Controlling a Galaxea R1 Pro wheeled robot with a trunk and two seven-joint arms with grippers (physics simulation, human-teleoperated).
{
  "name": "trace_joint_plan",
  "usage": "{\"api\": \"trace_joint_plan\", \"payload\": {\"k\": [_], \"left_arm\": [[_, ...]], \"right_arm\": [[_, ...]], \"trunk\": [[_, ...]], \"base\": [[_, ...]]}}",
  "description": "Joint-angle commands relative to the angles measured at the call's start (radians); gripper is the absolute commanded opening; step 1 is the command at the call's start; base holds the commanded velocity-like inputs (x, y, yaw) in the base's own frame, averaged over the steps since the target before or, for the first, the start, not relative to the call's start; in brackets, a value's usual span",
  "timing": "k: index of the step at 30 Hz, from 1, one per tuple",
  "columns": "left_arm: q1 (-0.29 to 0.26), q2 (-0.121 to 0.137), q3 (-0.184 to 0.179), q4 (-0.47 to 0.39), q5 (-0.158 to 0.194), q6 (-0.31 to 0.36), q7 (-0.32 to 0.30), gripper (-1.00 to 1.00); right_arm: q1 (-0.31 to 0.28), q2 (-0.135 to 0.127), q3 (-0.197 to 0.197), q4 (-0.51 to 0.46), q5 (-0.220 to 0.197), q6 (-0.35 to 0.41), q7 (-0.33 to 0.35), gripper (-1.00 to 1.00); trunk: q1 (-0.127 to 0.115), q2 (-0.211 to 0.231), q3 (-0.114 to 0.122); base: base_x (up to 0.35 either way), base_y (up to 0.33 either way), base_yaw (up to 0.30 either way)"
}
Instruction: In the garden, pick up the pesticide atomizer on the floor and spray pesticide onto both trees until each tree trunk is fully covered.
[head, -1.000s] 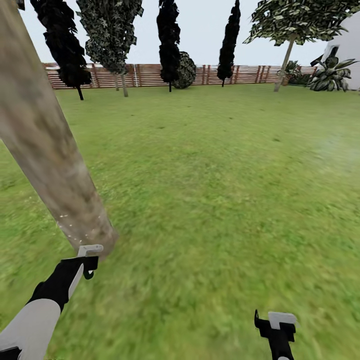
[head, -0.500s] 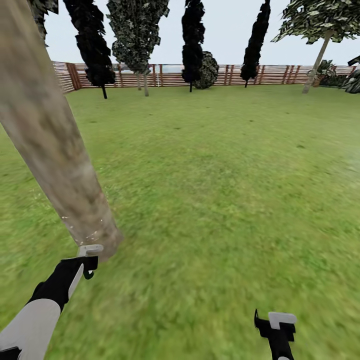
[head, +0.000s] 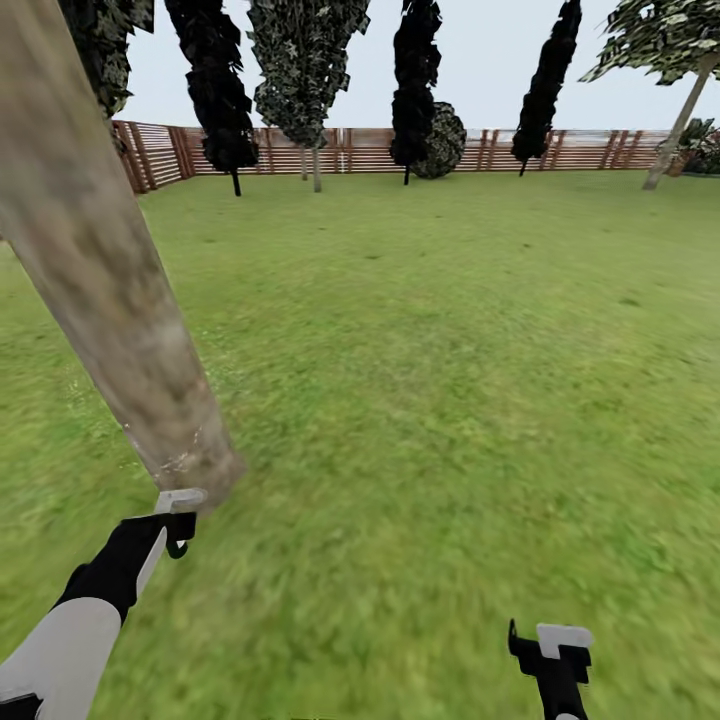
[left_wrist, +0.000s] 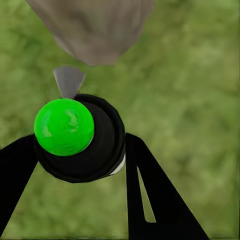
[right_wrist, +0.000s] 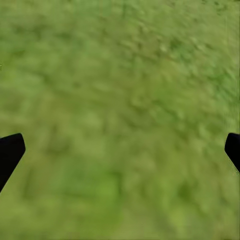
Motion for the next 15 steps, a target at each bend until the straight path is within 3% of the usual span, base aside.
{"api": "trace_joint_plan", "payload": {"k": [1,4,9,11,15], "left_arm": [[0.000,0.000,0.001,0.000,0.000,0.001,-0.001,-1.00],[0.000,0.000,0.000,0.000,0.001,0.001,-0.001,-1.00],[-0.016,0.005,-0.005,-0.028,0.001,0.012,-0.008,-1.00],[-0.094,-0.003,-0.010,-0.043,0.000,0.080,-0.008,-1.00],[-0.167,-0.004,-0.015,-0.047,-0.005,0.139,-0.015,-1.00]], "right_arm": [[0.000,0.000,0.000,0.000,0.000,0.000,0.000,1.00],[0.000,0.000,-0.001,-0.001,0.000,0.000,0.001,1.00],[0.000,0.000,-0.002,-0.001,0.000,0.000,0.000,1.00],[0.000,0.000,-0.002,-0.002,0.000,0.000,0.000,1.00],[0.000,-0.001,-0.002,-0.002,0.000,0.000,0.000,1.00]], "trunk": [[0.000,0.000,0.000],[0.000,0.000,0.000],[0.000,0.000,0.000],[0.000,0.000,0.000],[0.000,0.000,0.000]], "base": [[0.000,-0.274,0.277],[0.000,-0.190,0.277],[0.000,-0.011,0.278],[0.000,0.000,0.276],[0.000,0.000,0.117]]}}
